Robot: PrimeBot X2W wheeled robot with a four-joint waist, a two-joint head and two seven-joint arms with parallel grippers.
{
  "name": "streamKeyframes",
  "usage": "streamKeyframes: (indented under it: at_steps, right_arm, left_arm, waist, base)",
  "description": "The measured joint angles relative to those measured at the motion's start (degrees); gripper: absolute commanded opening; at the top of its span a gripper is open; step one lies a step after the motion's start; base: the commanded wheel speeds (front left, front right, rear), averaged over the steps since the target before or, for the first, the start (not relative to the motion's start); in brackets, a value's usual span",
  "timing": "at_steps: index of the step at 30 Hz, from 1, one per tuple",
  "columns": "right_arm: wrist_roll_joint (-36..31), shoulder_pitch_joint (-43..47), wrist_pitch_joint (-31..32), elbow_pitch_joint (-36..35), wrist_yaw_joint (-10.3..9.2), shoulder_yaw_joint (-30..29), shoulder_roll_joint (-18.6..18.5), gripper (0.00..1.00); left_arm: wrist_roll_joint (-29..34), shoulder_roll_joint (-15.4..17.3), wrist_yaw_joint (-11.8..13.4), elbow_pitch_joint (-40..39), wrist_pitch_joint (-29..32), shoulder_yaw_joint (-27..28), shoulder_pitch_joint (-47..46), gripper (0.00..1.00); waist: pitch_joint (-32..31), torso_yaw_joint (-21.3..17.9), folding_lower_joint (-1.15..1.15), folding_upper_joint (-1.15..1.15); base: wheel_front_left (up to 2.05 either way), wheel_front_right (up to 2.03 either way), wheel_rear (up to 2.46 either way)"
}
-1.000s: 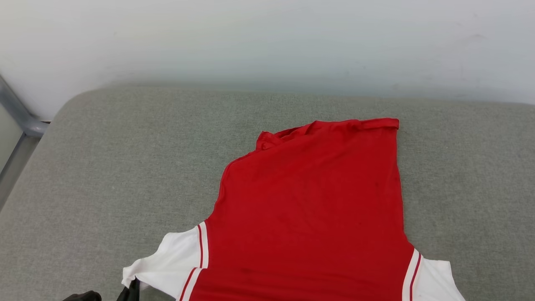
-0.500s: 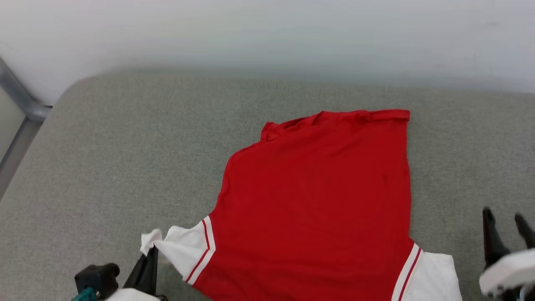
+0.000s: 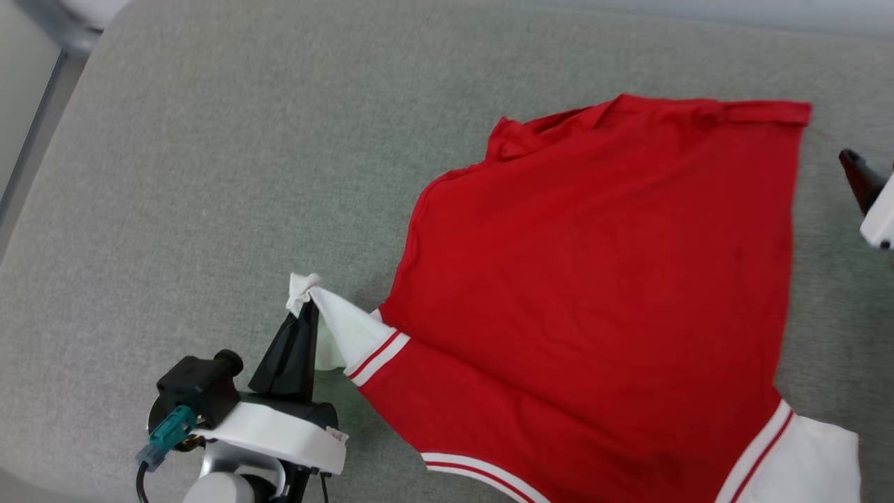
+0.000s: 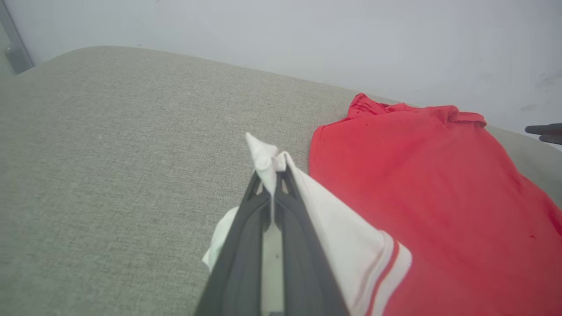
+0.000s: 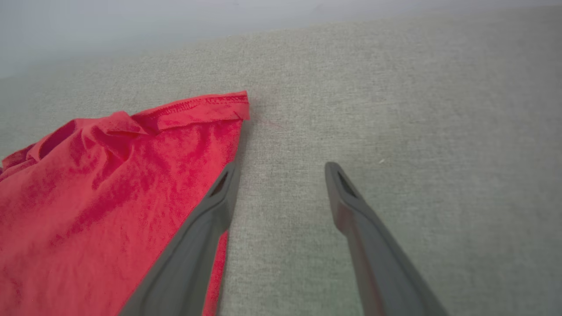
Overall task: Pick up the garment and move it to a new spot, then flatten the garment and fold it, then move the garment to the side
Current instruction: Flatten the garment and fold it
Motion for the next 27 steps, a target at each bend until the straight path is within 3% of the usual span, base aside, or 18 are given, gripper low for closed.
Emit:
streamKeyframes:
  at_steps: [4,15,16,18,27]
  right_arm:
    - [-1.5,-6.6,7.4,3.0,0.0,2.8,-1.1,1.0]
    - [-3.7,-14.1,15.2,10.6,0.0,6.6,-3.5,1.0]
    - [-3.9,-14.4,16.6,11.3,0.0,6.7,-3.8,0.92]
    - [-4.2,-15.3,19.6,12.7,0.05,5.3,-4.0,0.0]
    - [-5.1,-15.1,18.9,11.3,0.0,6.3,-3.3,0.0]
  left_arm:
    - [0.4,-0.7,-0.5,-0.7,-0.8,-0.8,-1.6,0.0]
    - [0.4,-2.1,-1.6,0.6,-2.5,-2.2,-4.5,0.0]
    - [0.3,-2.2,-1.8,0.9,-2.5,-2.2,-4.5,0.0]
    - [0.3,-2.4,-1.9,1.4,-2.8,-2.3,-4.5,0.0]
    - [-0.1,-2.1,-1.7,2.9,-3.2,-1.7,-4.4,0.0]
  waist:
    - [3.1,1.8,0.0,0.0]
    - [8.9,5.2,-0.02,0.0]
    - [9.0,5.4,-0.02,0.0]
    - [9.0,5.6,-0.02,0.0]
    - [6.2,5.1,-0.02,0.0]
  base:
    - [0.0,0.0,0.0]
    - [0.0,0.0,0.0]
    - [0.0,0.0,0.0]
    - [0.0,0.0,0.0]
    - [0.0,0.0,0.0]
